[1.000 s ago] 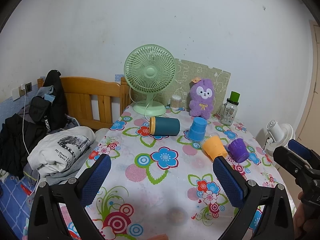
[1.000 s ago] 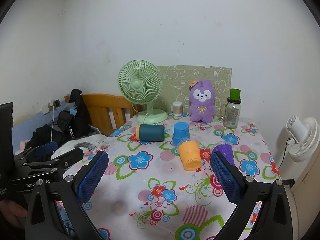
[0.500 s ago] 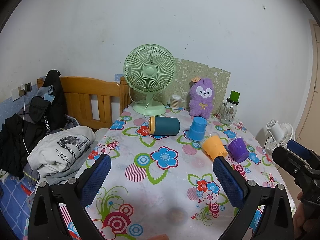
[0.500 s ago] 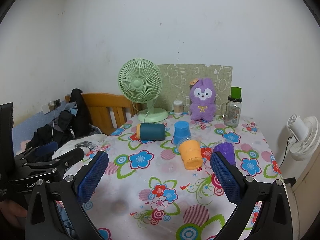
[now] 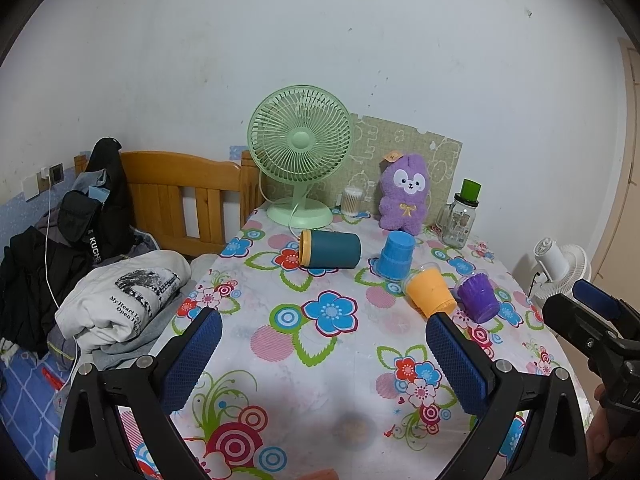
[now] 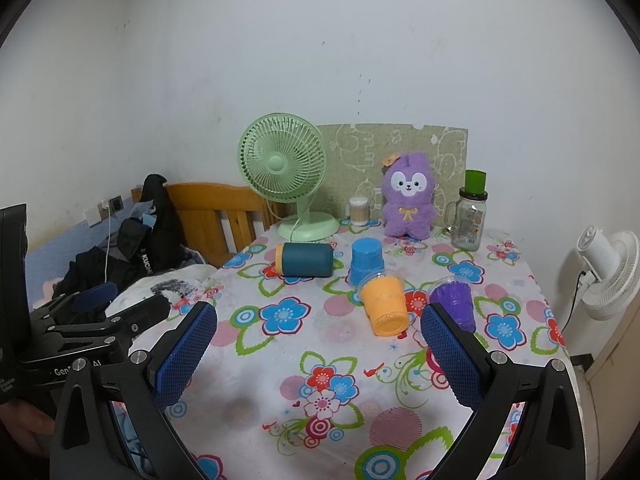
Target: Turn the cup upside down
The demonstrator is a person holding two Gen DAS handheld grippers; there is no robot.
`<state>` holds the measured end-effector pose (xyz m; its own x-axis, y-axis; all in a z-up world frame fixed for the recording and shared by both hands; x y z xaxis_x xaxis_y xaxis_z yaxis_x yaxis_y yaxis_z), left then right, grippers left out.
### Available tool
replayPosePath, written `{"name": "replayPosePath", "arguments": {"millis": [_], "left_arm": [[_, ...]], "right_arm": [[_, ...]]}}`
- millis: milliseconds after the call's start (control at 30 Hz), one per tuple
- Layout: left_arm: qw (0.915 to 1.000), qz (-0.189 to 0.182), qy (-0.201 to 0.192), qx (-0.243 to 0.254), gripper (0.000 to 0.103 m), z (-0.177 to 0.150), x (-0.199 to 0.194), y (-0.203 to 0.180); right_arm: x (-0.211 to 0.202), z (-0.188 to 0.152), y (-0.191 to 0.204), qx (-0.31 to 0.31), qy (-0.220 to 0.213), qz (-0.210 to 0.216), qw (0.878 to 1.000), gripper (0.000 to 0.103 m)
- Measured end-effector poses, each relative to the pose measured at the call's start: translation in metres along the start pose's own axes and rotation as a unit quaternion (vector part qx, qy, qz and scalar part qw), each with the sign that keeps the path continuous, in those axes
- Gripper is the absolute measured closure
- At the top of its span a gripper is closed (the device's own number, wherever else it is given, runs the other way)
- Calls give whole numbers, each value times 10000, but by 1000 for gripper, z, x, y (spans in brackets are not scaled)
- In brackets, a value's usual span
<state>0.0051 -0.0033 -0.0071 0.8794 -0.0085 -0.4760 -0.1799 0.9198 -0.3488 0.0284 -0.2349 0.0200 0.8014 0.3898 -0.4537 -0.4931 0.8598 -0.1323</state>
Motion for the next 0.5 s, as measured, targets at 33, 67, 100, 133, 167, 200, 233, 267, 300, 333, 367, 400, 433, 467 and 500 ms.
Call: {"name": "replayPosePath", "arguments": {"millis": [33, 67, 100, 133, 167, 200, 233, 267, 300, 333, 367, 400, 433, 467, 500], "left_arm": [[10000, 0, 1, -1, 0, -1, 0, 0], [10000, 3, 4, -1, 0, -1, 0, 0], [10000, 1, 5, 0, 0, -1, 0, 1], [10000, 2, 4, -2, 0, -1, 0, 1], [10000, 1, 3, -2, 0, -1, 0, 1], [10000, -1, 2, -1, 0, -1, 0, 1], [10000, 2, 1, 0, 0, -1, 0, 0], [10000, 2, -2, 1, 0, -2, 0, 1], [10000, 2, 7, 0, 0, 0, 1, 0], [10000, 3, 9, -2, 0, 0, 1, 0], [10000, 5, 14, -4, 0, -1, 1, 1], [10000, 10, 26, -6, 0, -2, 3, 1], [10000, 15, 34, -6, 0, -2, 4, 2], [10000, 21, 41, -7, 0, -3, 5, 2], [10000, 28, 53, -5, 0, -4, 6, 3]], "right_arm": [[1, 0, 0, -1, 9, 2, 10000, 0], [1, 0, 0, -2, 19, 9, 10000, 0], [1, -1, 0, 0, 32, 9, 10000, 0], [2, 0, 0, 4, 44, 9, 10000, 0], [2, 0, -1, 11, 50, 12, 10000, 0], [2, 0, 0, 9, 46, 14, 10000, 0], [3, 0, 0, 21, 48, 18, 10000, 0], [2, 0, 0, 16, 44, 14, 10000, 0], [3, 0, 0, 20, 43, 22, 10000, 0], [4, -1, 0, 24, 50, 33, 10000, 0], [5, -1, 0, 25, 59, 38, 10000, 0], [6, -2, 0, 25, 74, 45, 10000, 0], [7, -2, 0, 27, 87, 52, 9999, 0], [9, -4, 1, 31, 110, 66, 9999, 0], [11, -5, 1, 35, 140, 81, 9999, 0]]}}
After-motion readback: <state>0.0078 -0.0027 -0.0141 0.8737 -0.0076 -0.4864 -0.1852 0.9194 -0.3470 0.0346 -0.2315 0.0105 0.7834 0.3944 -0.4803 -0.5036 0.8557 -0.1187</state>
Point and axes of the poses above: each gripper's, at about its wrist camera, not at the fingertips, and x roughly the way its jaws point, y to its left, z to its top, the point moved 1 cm from there along x, roughly the way its jaws point, and after that the axes turned 14 degrees about -x, right-handed, at the moved point
